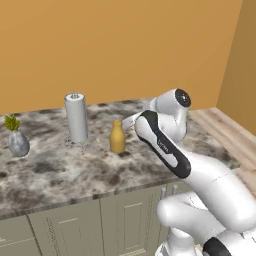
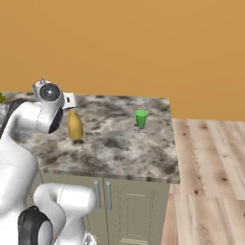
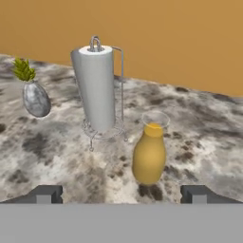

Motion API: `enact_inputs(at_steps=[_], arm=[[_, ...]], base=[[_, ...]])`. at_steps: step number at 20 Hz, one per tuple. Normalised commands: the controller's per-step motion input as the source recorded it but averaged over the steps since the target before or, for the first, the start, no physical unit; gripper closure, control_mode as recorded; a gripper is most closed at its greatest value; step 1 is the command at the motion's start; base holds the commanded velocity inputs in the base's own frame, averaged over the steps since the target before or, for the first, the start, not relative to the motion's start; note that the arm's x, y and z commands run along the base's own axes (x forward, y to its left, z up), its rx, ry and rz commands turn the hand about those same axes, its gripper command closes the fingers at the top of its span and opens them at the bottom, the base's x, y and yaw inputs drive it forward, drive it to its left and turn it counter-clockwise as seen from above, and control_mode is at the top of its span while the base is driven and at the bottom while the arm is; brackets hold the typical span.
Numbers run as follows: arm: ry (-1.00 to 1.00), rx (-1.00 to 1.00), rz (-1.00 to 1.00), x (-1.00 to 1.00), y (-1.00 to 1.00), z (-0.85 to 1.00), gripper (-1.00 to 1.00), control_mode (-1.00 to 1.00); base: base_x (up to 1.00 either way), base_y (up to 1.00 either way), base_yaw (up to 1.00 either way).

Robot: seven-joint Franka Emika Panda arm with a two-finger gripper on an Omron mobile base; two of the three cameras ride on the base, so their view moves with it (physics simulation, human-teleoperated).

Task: Place the pitcher and cup on the dining counter for serving.

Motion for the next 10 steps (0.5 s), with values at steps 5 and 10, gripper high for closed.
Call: enact_inputs(at_steps=[5,10], arm=[[0.0,0.0,-0.22,-1.0,-0.23,0.93,-1.0,-1.0],[-0.06,0.0,-0.16,-1.0,-0.07,0.89,-1.0,-1.0]], base=[[0.0,0.0,0.0],[0.0,0.0,0.0]])
